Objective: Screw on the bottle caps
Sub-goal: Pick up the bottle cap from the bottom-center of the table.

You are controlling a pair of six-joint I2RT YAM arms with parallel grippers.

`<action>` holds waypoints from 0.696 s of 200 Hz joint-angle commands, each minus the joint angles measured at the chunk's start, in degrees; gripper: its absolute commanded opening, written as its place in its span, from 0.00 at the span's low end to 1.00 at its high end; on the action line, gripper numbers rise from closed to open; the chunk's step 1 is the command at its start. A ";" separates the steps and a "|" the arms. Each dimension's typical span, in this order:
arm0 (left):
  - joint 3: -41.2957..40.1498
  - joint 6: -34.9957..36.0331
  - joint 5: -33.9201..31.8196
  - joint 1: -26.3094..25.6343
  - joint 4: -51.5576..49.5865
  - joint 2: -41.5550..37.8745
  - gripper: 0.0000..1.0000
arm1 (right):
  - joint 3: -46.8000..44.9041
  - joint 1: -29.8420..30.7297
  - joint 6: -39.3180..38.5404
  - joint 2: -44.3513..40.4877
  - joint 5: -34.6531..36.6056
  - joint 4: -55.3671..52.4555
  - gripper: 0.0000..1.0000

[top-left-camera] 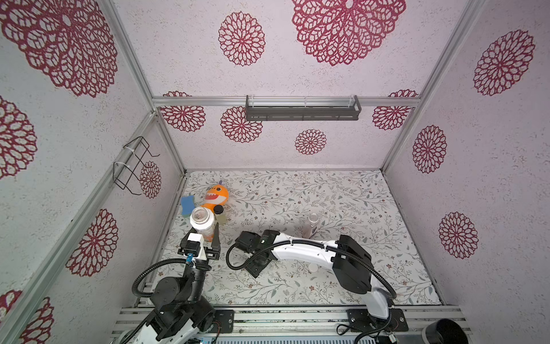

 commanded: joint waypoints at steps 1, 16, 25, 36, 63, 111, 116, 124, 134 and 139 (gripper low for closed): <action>-0.40 0.51 0.82 0.43 1.70 -1.19 0.59 | 3.34 0.52 -0.63 1.62 0.48 -3.44 0.65; -0.56 0.61 1.08 0.44 1.66 -1.34 0.59 | 4.65 0.50 -0.72 2.98 0.48 -4.20 0.63; -0.55 0.59 1.25 0.49 1.68 -1.40 0.59 | 5.14 0.54 -0.81 3.59 0.41 -4.41 0.61; -0.64 0.57 1.31 0.55 1.70 -1.50 0.59 | 5.58 0.60 -0.80 4.15 0.48 -4.69 0.59; -0.81 0.56 1.84 0.56 1.70 -1.71 0.59 | 6.63 0.77 -0.89 5.26 0.65 -5.09 0.55; -0.83 0.54 2.07 0.66 1.62 -1.78 0.59 | 8.83 0.96 -1.18 7.05 0.75 -5.97 0.53; -0.84 0.57 2.07 0.66 1.53 -1.82 0.59 | 8.96 1.04 -1.20 7.18 0.76 -6.08 0.53; -0.87 0.56 2.15 0.67 1.57 -1.85 0.59 | 9.19 1.05 -1.17 7.33 0.79 -6.12 0.53; -0.91 0.54 2.24 0.70 1.53 -2.00 0.59 | 9.41 1.13 -1.24 7.46 0.75 -6.27 0.52; -0.89 0.57 2.18 0.73 1.53 -1.96 0.59 | 9.50 1.13 -1.29 7.64 0.78 -6.32 0.52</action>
